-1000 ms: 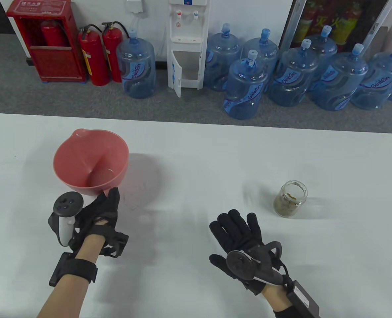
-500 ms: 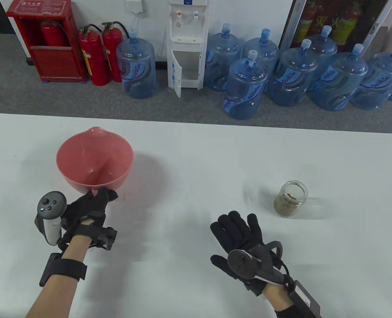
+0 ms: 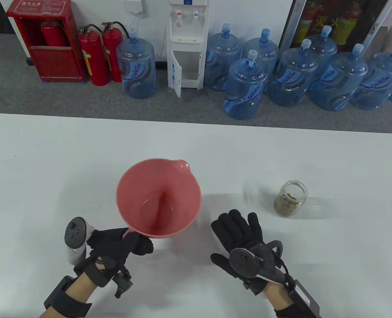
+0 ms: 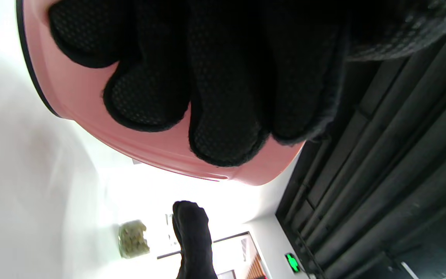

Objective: Hold salad bowl and receive raisins poured from storage jar

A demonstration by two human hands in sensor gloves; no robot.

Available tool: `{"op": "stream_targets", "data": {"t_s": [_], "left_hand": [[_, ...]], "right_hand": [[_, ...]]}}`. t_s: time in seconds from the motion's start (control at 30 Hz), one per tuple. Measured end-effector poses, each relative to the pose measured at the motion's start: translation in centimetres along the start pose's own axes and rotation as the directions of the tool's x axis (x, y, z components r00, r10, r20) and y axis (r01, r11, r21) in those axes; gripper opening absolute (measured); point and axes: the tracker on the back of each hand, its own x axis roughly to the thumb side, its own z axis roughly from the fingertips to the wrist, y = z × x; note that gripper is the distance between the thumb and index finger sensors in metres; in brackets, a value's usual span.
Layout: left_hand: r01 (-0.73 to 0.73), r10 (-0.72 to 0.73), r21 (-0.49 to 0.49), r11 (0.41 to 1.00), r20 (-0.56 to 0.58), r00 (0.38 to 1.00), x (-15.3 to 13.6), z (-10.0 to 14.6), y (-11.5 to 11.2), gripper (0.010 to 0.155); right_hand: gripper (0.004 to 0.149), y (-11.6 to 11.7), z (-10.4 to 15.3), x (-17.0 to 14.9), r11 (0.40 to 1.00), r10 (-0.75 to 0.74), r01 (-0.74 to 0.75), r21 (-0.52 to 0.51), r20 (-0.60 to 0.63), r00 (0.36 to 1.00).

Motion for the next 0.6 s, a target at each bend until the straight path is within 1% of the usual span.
{"op": "stream_targets", "data": {"t_s": [0.1,0.2,0.27,0.33,0.4,0.47,0.53,0.57,0.6], "left_hand": [[-0.013,0.013,-0.033,0.999,0.004,1.000,-0.3,0.0,-0.3,0.038],[-0.036,0.036,-0.035,0.999,0.002,0.999,-0.6,0.1,-0.5,0.038],[-0.016,0.016,-0.037,0.999,0.002,1.000,-0.7,0.2,-0.5,0.038],[-0.004,0.004,-0.041,0.999,0.001,1.000,-0.7,0.2,-0.5,0.038],[-0.004,0.004,-0.043,0.999,0.000,1.000,-0.7,0.2,-0.6,0.038],[0.001,-0.001,-0.047,0.999,0.001,1.000,-0.7,0.2,-0.7,0.039],[0.008,-0.008,-0.048,0.999,0.001,1.000,-0.7,0.2,-0.7,0.038],[0.008,-0.008,-0.050,0.999,0.000,1.000,-0.8,0.2,-0.7,0.039],[0.008,-0.008,-0.050,0.999,0.001,1.000,-0.8,0.2,-0.7,0.039]], "right_hand": [[0.087,0.1,0.0,-0.1,1.000,-0.010,0.010,0.008,0.002,1.000],[0.088,0.3,-0.2,0.0,0.993,-0.060,0.050,0.109,0.084,0.995],[0.088,-0.1,-0.4,-0.3,0.993,-0.044,0.032,0.110,0.113,0.993],[0.088,-1.3,-0.7,-1.1,0.998,-0.001,-0.005,0.062,0.095,0.995],[0.088,-2.8,-1.2,-2.5,1.000,0.000,0.000,0.001,0.059,0.998],[0.088,-4.8,-1.8,-5.1,0.995,-0.051,0.048,-0.083,-0.025,0.998],[0.089,-6.2,-2.0,-7.7,0.983,-0.096,0.075,-0.166,-0.121,0.988],[0.089,-6.9,-2.1,-9.6,0.973,-0.124,0.082,-0.217,-0.188,0.974],[0.090,-7.2,-2.0,-10.7,0.967,-0.140,0.085,-0.241,-0.222,0.965]]}}
